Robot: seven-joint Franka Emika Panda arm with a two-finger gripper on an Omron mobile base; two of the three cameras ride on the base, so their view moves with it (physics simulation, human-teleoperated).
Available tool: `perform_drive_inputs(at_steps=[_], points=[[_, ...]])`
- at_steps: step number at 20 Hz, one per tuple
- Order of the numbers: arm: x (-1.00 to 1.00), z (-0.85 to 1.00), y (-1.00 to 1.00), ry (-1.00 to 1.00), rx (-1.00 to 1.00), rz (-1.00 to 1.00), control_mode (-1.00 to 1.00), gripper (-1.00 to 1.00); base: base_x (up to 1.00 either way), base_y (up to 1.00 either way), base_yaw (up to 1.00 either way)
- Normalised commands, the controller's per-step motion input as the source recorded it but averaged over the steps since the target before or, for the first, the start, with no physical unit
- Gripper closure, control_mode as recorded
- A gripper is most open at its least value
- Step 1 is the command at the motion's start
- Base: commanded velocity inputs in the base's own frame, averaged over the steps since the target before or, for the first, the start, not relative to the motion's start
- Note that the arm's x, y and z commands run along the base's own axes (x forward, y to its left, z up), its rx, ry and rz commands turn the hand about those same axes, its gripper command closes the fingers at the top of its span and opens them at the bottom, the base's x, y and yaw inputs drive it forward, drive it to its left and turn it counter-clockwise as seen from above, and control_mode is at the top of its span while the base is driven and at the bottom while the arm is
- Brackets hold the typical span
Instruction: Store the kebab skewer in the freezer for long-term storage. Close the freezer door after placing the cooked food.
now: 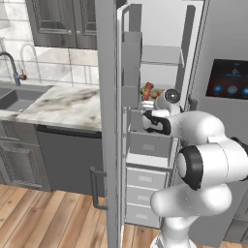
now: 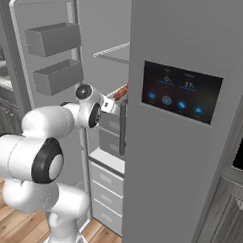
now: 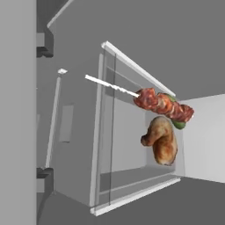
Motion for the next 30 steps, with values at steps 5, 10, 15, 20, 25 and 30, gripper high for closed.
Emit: perform_drive_inputs(at_steps=[5,10,15,20,25,30], points=[[-0.76,0.12,0.0,-0.02,0.0,0.01,-1.0,-1.0,0.0,0.0,0.0],[-0.75,0.42,0.0,0.03,0.0,0.02,-1.0,-1.0,0.0,0.0,0.0],[-0.74,0.59,0.0,0.14,0.0,0.05,-1.0,-1.0,0.0,0.0,0.0],[-0.78,0.56,0.0,0.12,0.0,0.03,-1.0,-1.0,0.0,0.0,0.0],[-0.77,0.42,0.0,0.23,0.0,0.0,-1.0,-1.0,0.0,0.0,0.0],[-0.73,0.25,0.0,0.3,-0.04,0.0,-1.0,-1.0,0.0,0.0,0.0]])
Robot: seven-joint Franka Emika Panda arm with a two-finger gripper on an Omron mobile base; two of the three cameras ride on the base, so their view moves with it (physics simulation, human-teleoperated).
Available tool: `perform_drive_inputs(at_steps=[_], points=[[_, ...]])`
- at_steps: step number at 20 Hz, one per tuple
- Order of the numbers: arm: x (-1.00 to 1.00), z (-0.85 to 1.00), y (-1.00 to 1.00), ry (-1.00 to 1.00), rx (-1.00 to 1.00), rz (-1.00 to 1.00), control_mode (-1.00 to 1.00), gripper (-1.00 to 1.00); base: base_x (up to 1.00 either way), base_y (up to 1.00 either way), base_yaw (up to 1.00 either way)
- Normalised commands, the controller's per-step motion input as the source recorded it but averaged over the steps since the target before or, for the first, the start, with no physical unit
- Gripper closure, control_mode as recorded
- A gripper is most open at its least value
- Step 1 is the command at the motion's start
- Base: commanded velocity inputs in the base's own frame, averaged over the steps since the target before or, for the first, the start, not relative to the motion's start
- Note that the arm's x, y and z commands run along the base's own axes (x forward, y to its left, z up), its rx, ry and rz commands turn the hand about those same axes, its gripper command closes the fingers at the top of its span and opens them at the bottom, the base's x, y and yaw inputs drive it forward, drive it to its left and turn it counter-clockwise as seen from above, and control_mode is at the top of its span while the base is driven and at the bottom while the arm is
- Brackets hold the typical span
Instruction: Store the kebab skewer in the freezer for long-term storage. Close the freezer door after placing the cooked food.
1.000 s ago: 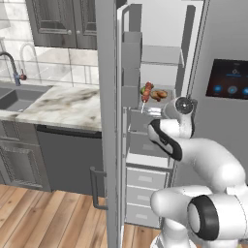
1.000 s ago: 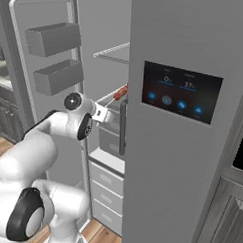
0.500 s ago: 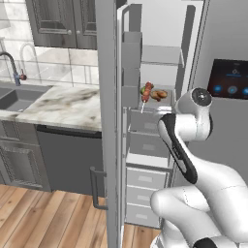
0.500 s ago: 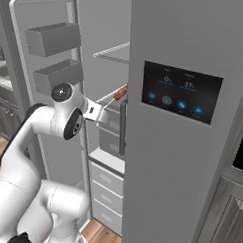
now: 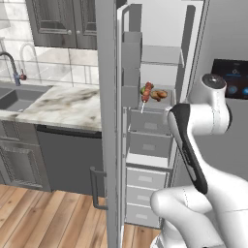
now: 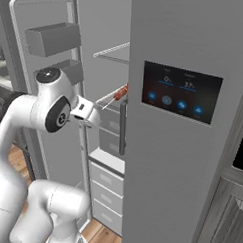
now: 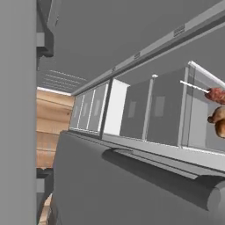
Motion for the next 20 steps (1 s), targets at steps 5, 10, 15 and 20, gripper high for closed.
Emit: perform_drive_inputs(at_steps=[5,10,15,20], points=[[-0.71,-0.05,-0.09,0.25,0.0,0.0,-1.0,-1.0,0.0,0.0,0.0],[-0.39,0.0,0.0,0.33,0.01,0.0,-1.0,-1.0,0.0,0.0,0.0],[-0.08,0.0,0.0,0.3,0.0,0.0,-1.0,-1.0,0.0,0.0,0.0],[-0.04,-0.04,0.01,0.05,0.0,0.0,-1.0,-1.0,0.0,0.0,0.0]])
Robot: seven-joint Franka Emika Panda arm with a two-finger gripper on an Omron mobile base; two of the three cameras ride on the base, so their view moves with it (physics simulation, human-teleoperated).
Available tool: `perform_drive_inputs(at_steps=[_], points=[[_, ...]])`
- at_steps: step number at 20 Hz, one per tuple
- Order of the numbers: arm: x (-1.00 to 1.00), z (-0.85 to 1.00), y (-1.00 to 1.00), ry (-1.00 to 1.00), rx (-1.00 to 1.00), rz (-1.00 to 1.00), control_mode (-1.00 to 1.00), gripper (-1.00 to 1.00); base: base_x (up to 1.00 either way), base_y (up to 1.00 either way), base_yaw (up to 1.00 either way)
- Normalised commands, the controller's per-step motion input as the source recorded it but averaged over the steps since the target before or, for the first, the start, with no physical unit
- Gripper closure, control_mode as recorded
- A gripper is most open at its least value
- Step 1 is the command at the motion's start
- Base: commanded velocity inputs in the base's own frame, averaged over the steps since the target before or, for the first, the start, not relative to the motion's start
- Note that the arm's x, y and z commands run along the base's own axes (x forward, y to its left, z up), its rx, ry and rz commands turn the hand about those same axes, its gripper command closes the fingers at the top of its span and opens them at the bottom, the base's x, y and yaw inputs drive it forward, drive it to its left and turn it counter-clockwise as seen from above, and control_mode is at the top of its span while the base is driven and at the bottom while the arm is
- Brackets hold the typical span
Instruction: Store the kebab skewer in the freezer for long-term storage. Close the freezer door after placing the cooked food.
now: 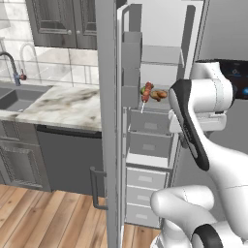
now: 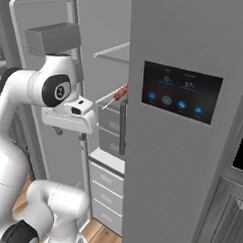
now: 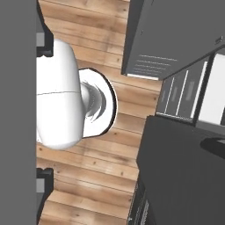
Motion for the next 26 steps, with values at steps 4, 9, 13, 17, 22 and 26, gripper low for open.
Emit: perform_drive_inputs(at_steps=[4,9,13,17,22,26], points=[[-0.01,0.0,0.0,0.0,0.0,0.0,-1.0,-1.0,0.0,0.0,0.0],[-0.04,0.0,0.0,0.0,0.0,0.0,-1.0,-1.0,0.0,0.0,0.0],[-0.14,-0.14,0.0,0.0,0.0,0.0,-1.0,-1.0,0.0,0.0,0.0],[-0.17,-0.2,0.0,0.01,0.02,-0.06,1.0,-1.0,-0.23,0.0,-0.07],[0.0,0.0,0.0,0.0,0.0,0.0,1.0,-1.0,-0.47,0.0,-0.17],[0.0,0.0,0.0,0.0,0.0,0.0,1.0,-1.0,-0.29,0.1,-0.31]])
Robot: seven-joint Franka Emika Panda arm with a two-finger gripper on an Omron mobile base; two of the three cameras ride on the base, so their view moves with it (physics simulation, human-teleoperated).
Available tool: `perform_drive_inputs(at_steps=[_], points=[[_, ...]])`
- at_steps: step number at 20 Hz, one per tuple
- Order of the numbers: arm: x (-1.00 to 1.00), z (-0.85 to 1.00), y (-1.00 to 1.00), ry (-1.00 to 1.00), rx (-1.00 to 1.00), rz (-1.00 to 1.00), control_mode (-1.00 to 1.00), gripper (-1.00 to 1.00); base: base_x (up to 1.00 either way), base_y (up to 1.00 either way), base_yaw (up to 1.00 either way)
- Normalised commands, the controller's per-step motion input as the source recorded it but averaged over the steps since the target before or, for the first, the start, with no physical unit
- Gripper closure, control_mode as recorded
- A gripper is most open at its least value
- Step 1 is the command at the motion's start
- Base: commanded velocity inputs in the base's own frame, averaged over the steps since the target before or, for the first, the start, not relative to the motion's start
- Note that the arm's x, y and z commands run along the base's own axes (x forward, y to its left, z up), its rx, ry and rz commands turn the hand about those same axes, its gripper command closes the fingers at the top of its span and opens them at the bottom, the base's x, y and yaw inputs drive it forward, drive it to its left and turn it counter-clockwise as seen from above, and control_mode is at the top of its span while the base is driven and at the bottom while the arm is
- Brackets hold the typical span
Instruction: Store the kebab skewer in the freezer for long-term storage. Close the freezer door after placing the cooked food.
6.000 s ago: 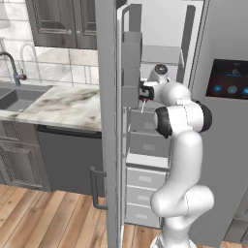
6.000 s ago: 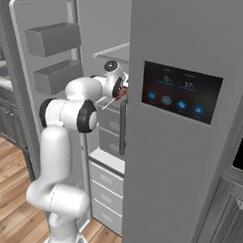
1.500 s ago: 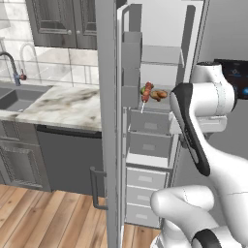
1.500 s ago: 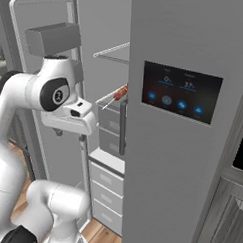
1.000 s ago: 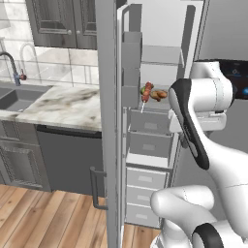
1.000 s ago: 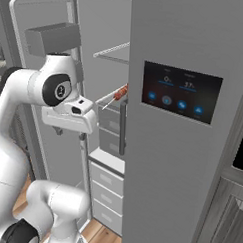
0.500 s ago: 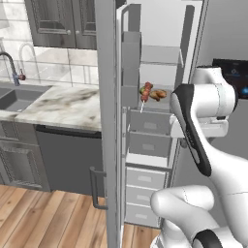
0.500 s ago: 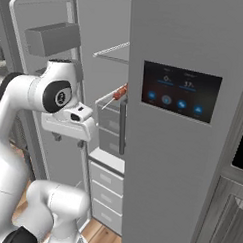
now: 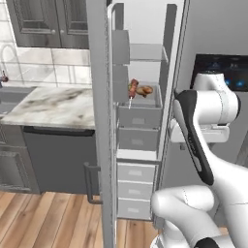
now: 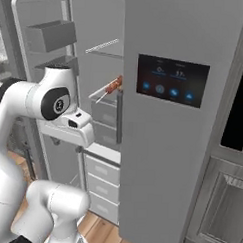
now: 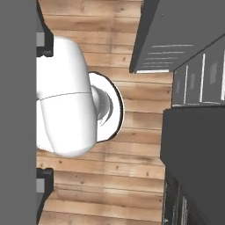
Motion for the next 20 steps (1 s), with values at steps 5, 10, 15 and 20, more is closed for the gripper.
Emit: perform_drive_inputs(at_steps=[5,10,15,20], points=[[0.0,0.0,0.0,0.0,0.0,0.0,1.0,-1.0,-0.18,0.13,-0.34],[0.0,0.0,0.0,0.0,0.0,0.0,1.0,-1.0,-0.17,0.16,-0.32],[0.0,0.0,0.0,0.0,0.0,0.0,1.0,-1.0,-0.36,0.23,-0.3],[0.0,0.0,0.0,0.0,0.0,0.0,1.0,-1.0,-0.5,0.19,-0.27]])
